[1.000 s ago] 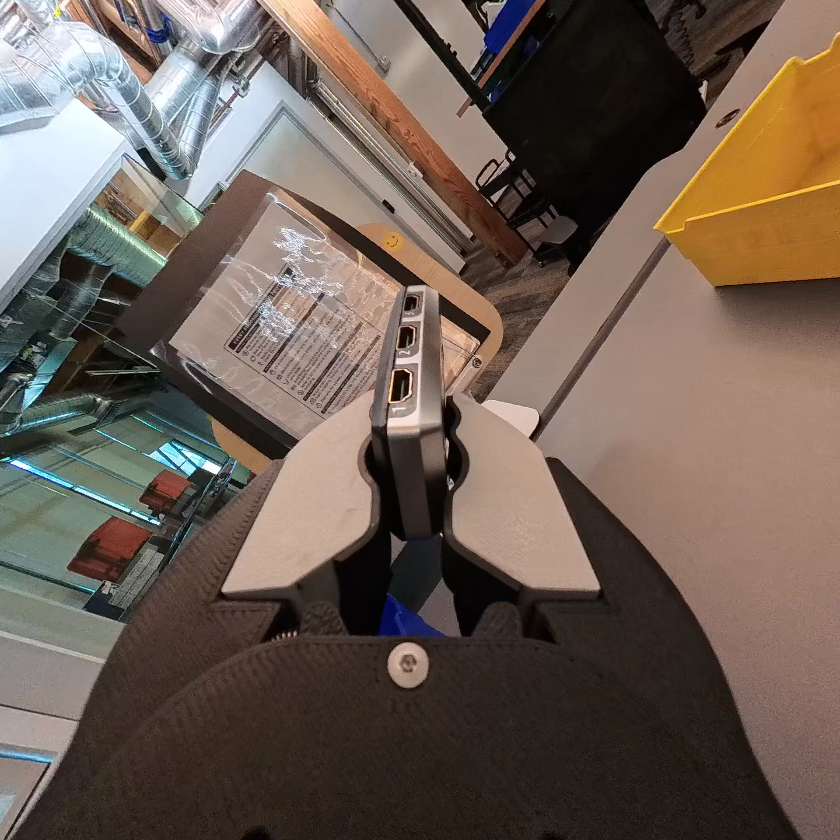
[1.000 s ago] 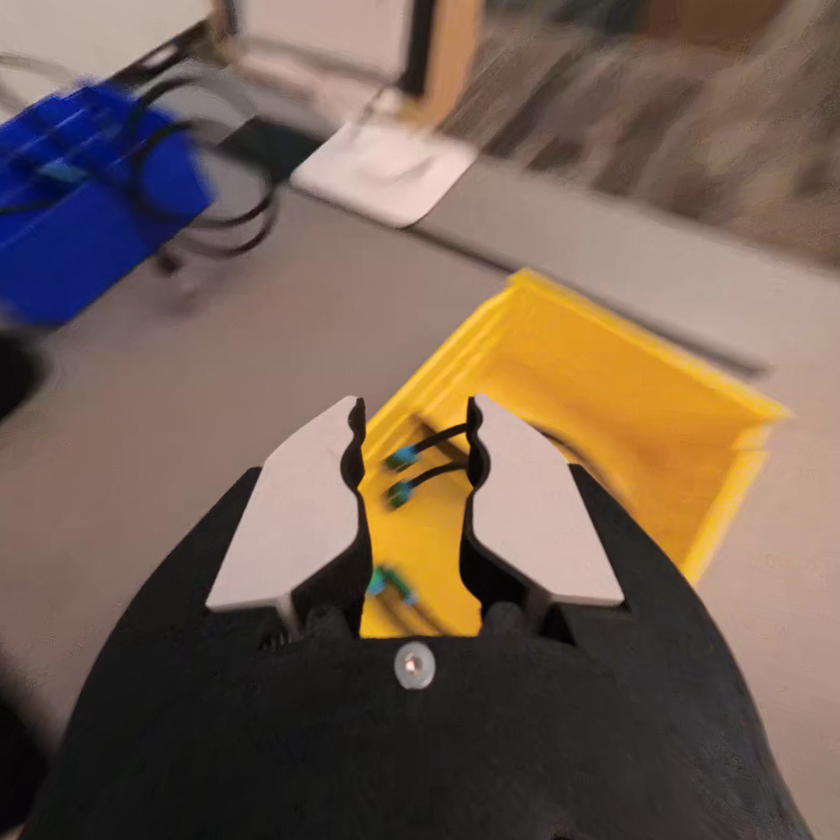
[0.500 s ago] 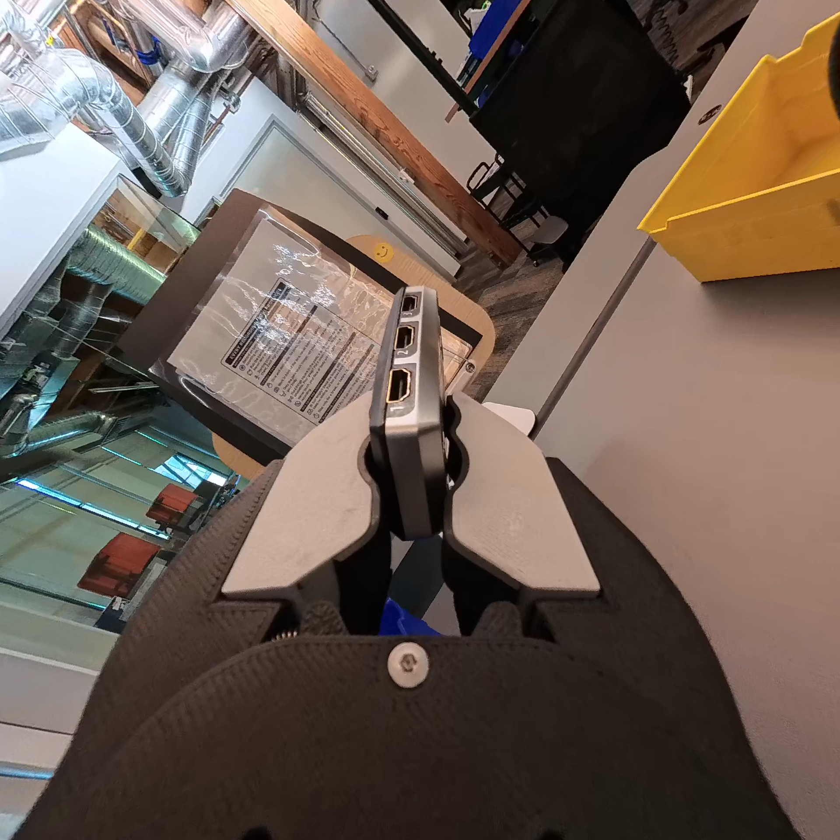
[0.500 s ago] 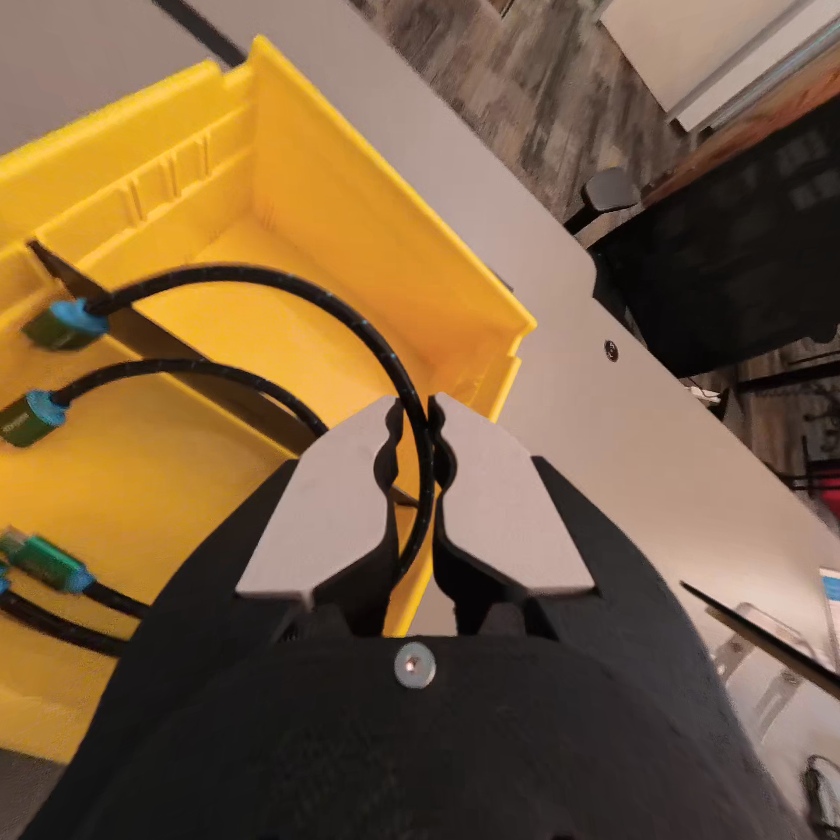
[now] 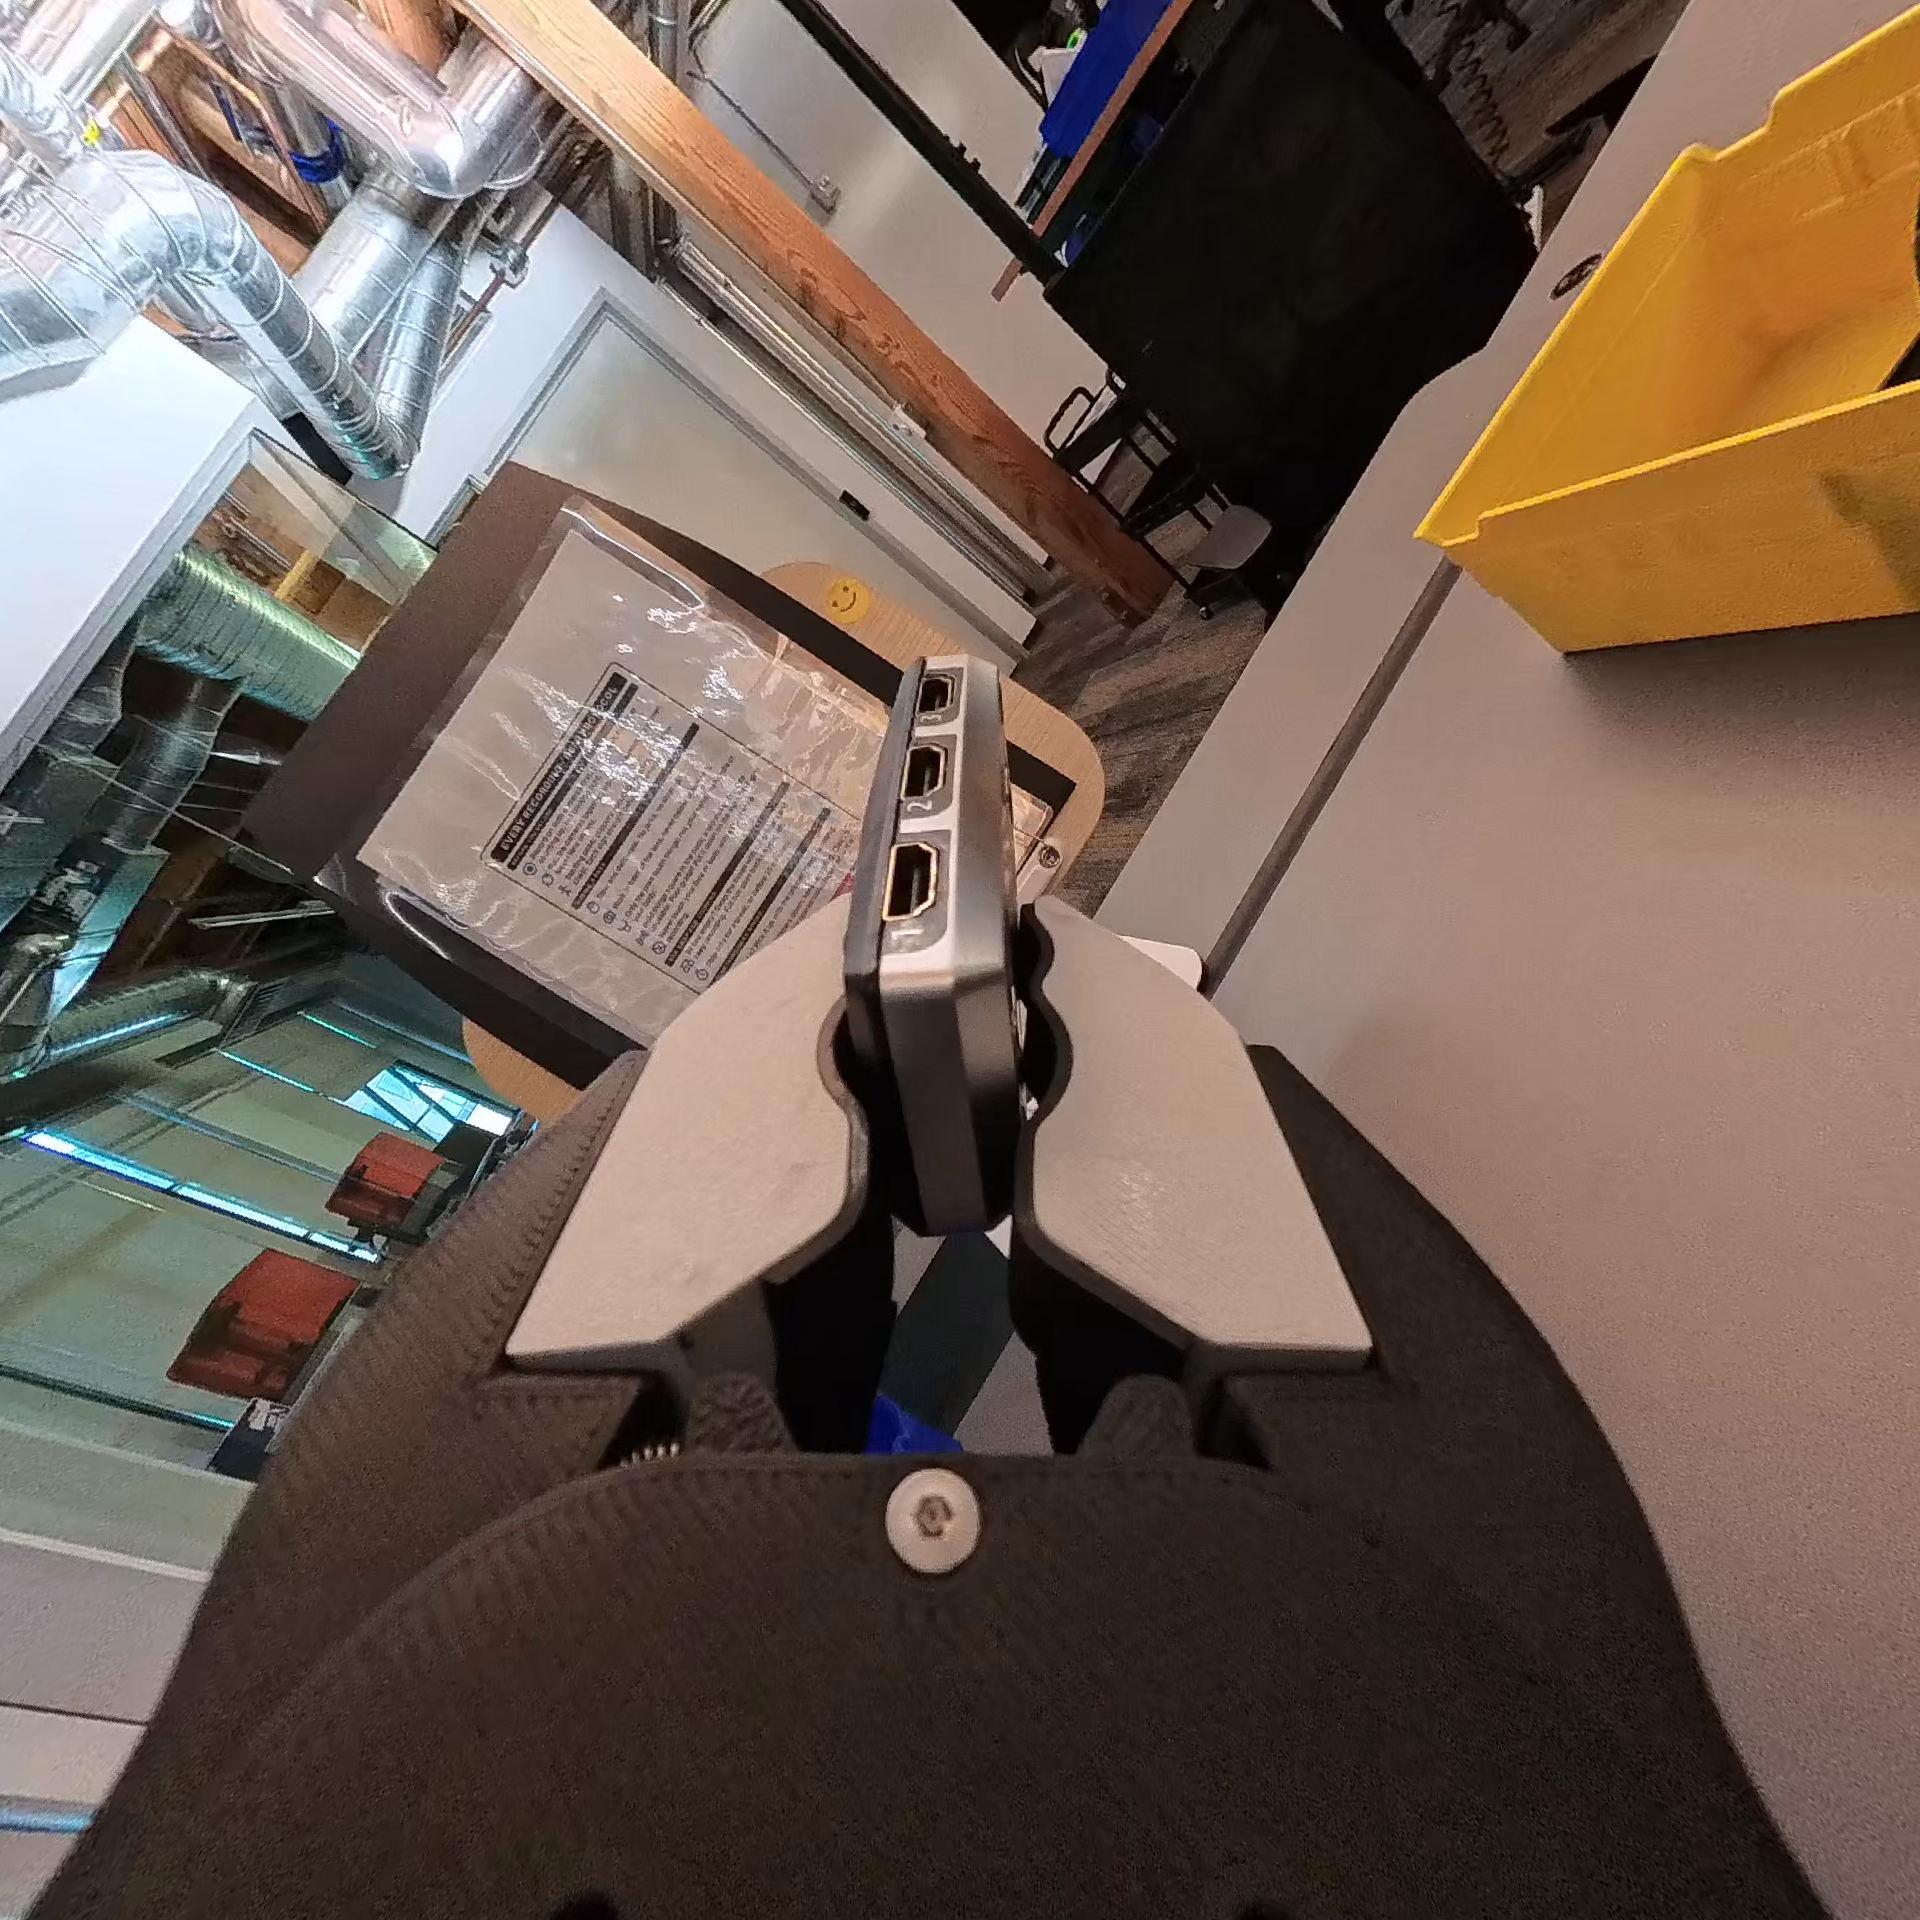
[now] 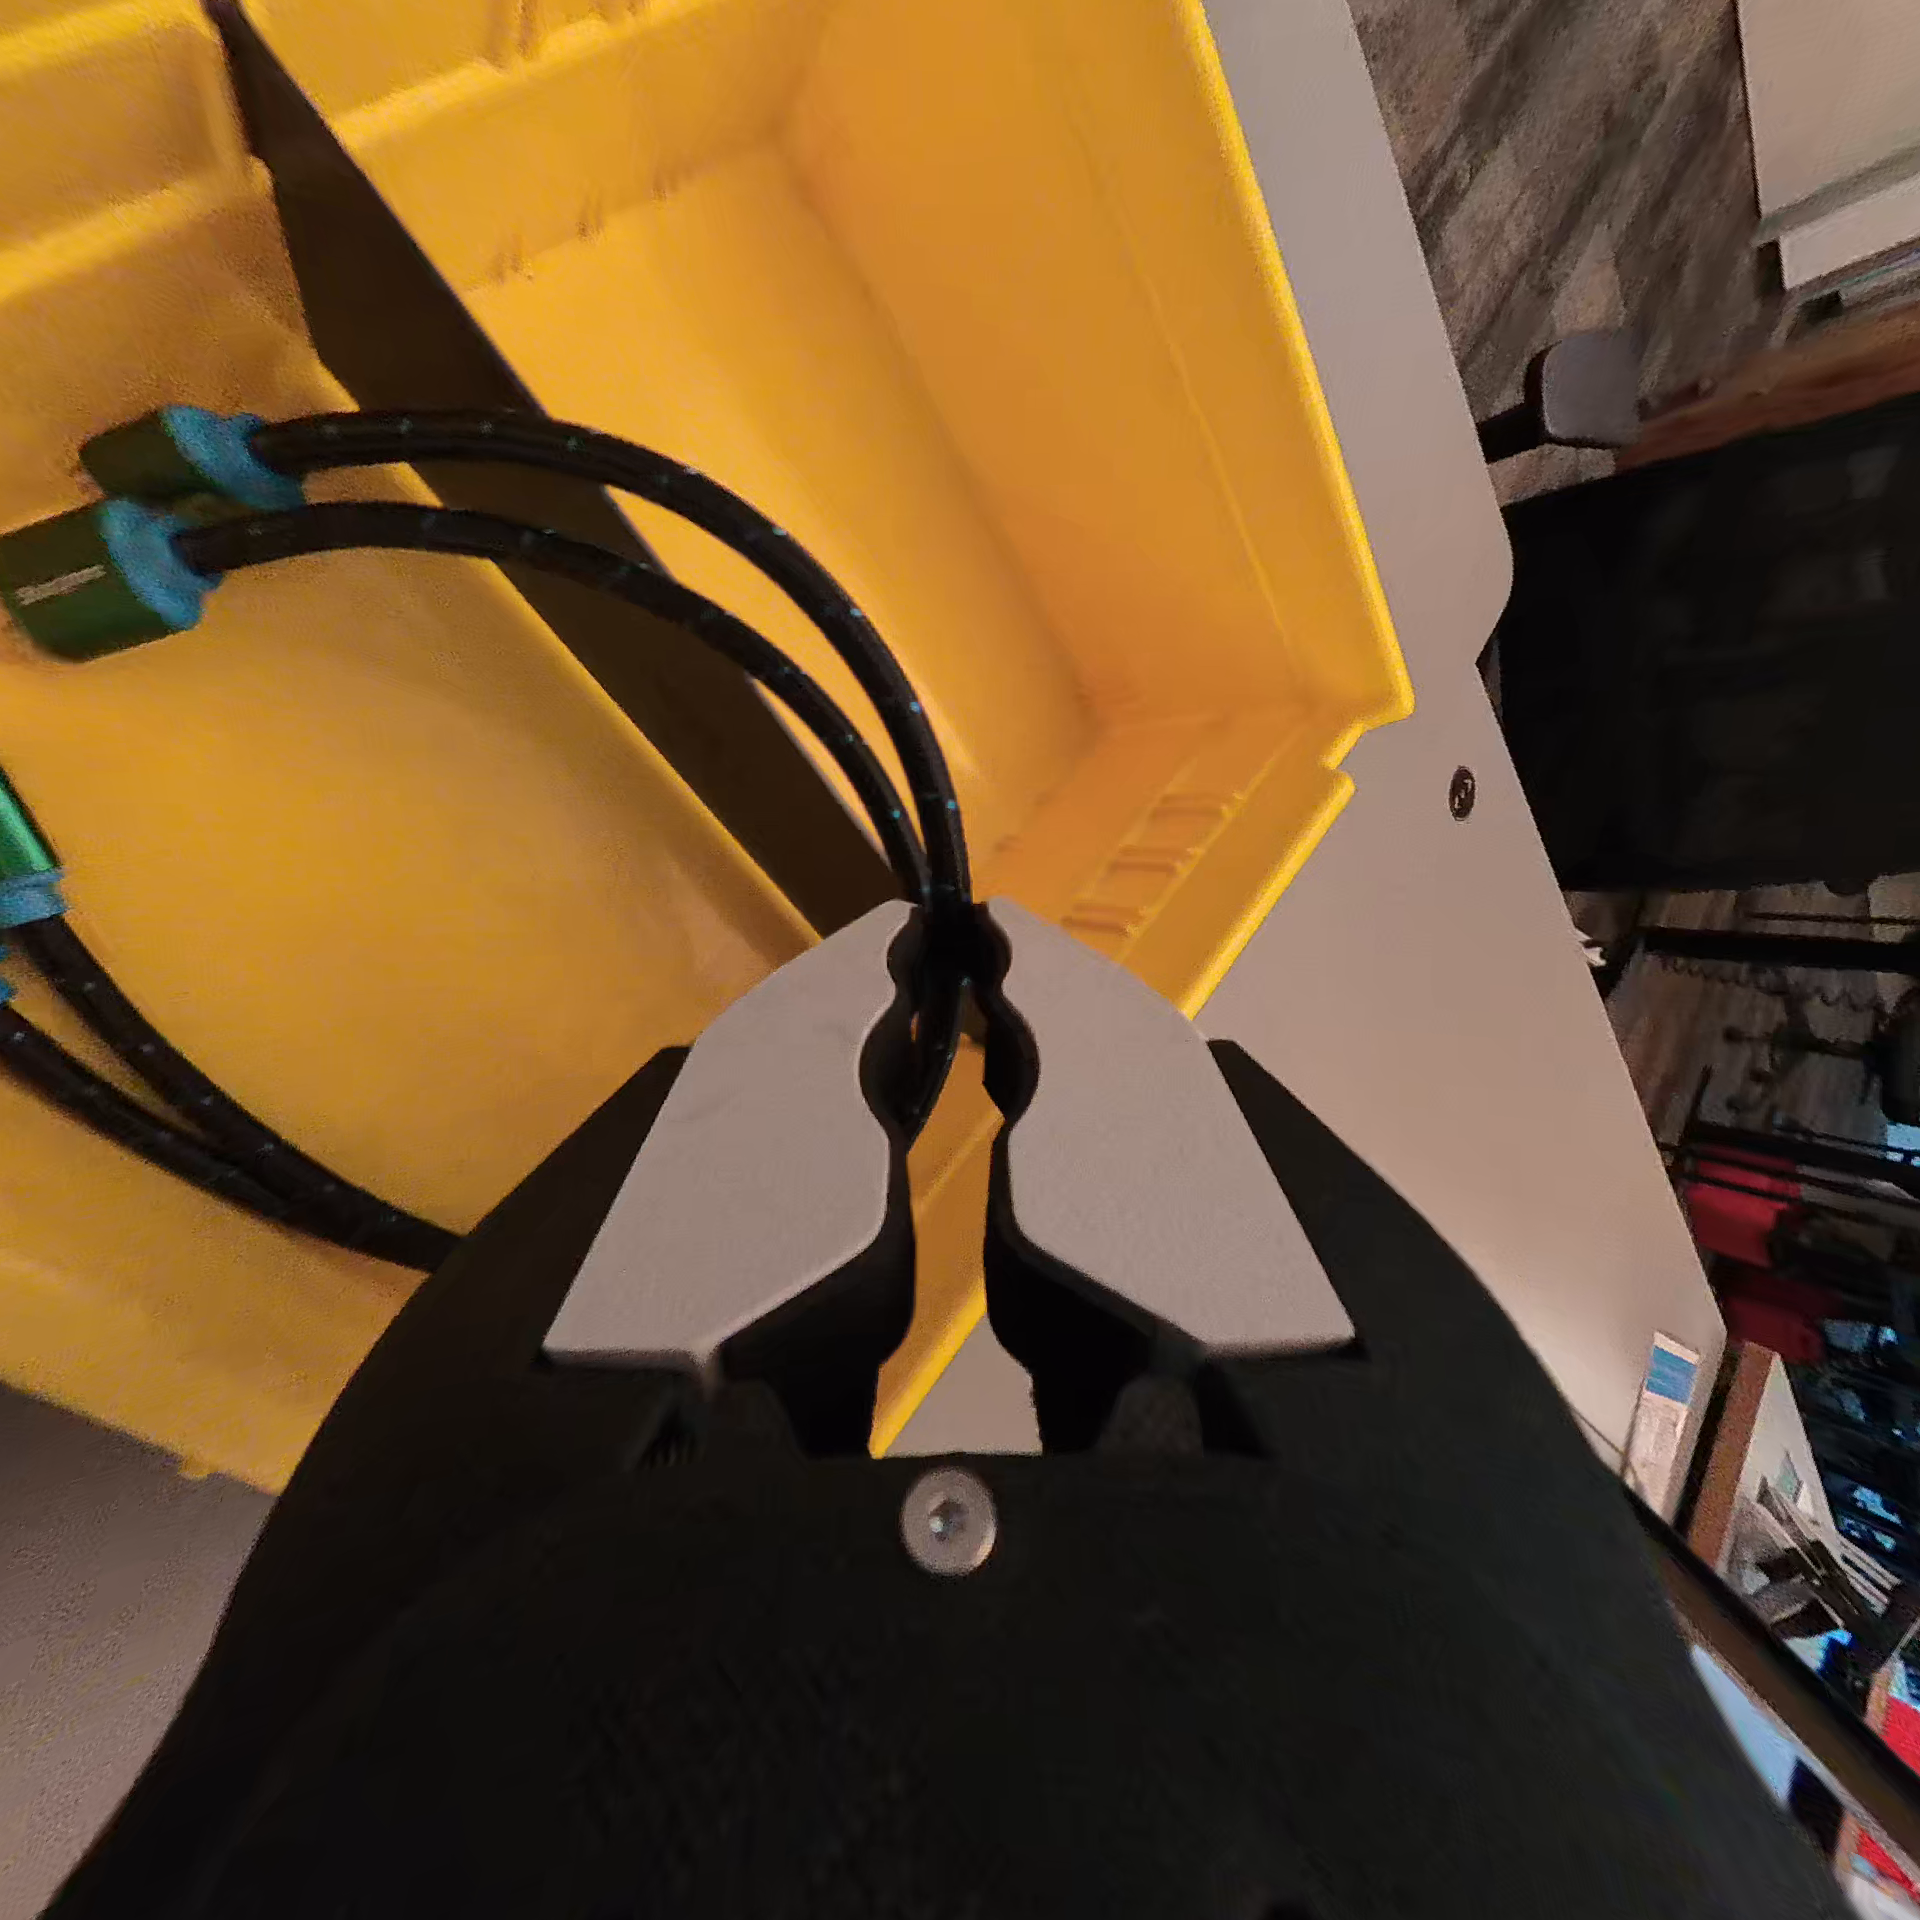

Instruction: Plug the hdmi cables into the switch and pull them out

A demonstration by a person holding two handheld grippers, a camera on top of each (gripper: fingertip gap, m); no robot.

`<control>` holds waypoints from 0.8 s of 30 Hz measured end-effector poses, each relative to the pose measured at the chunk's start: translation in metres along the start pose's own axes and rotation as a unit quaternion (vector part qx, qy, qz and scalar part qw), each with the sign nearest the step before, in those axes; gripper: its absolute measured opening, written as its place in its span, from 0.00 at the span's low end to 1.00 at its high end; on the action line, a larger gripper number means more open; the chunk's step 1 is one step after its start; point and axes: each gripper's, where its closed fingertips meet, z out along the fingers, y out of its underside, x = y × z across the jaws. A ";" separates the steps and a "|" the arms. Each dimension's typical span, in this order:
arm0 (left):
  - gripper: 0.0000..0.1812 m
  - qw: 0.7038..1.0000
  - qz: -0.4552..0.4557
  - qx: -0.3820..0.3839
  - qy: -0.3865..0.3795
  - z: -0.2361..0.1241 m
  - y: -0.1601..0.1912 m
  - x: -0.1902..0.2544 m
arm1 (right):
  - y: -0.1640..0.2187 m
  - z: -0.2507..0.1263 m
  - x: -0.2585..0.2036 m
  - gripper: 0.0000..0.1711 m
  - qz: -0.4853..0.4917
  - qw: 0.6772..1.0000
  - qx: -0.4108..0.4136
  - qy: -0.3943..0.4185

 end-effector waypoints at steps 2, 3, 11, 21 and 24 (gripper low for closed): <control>0.12 1.000 0.001 0.003 -0.001 0.000 -0.001 0.000 | -0.004 -0.002 0.008 0.12 0.022 1.000 0.013 0.018; 0.12 1.000 0.001 0.005 -0.003 -0.001 -0.002 0.000 | -0.006 -0.007 0.012 0.16 0.029 0.999 0.016 0.024; 0.12 0.998 0.020 0.054 0.028 -0.008 -0.018 0.008 | -0.102 -0.097 0.025 0.37 0.013 0.973 0.202 0.106; 0.12 0.996 0.023 0.074 0.045 -0.022 -0.031 0.009 | -0.120 -0.086 -0.010 0.05 -0.058 0.990 0.108 0.071; 0.13 0.996 0.025 0.074 0.041 -0.024 -0.032 0.006 | -0.098 -0.092 -0.001 0.04 -0.002 0.994 0.096 0.056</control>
